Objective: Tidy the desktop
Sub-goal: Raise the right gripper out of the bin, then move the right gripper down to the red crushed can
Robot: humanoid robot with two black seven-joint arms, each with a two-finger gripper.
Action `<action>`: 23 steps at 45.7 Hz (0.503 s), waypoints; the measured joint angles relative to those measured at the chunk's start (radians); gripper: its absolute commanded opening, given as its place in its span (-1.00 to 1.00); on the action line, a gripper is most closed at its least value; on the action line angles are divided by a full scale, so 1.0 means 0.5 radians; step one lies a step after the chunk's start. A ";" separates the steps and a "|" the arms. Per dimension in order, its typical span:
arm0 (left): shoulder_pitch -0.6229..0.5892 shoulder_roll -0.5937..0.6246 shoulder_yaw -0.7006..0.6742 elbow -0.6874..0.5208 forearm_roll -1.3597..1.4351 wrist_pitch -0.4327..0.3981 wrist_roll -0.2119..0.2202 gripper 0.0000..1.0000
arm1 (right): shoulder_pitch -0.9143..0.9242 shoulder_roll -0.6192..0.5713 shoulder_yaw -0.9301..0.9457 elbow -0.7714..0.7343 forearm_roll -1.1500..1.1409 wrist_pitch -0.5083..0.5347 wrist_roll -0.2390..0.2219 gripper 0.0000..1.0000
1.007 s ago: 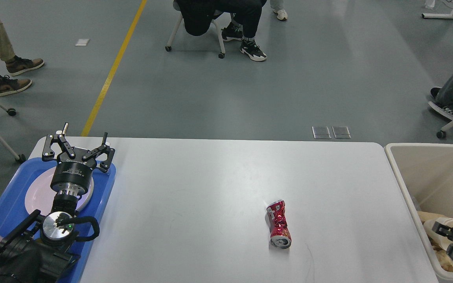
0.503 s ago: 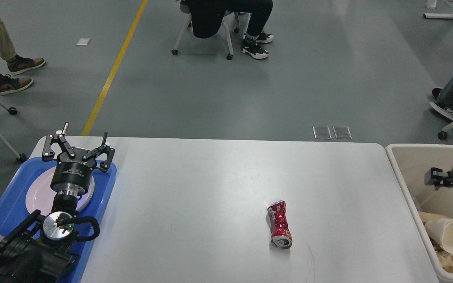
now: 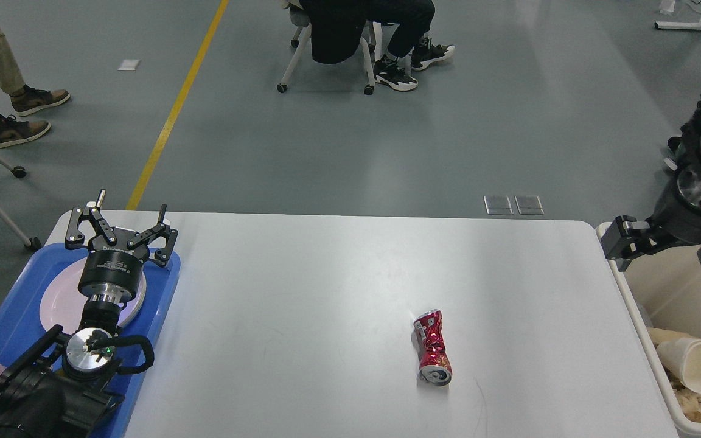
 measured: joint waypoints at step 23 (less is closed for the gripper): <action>0.002 0.000 0.000 0.000 0.000 0.002 -0.001 0.92 | -0.366 0.424 0.479 -0.107 0.305 -0.343 -0.011 1.00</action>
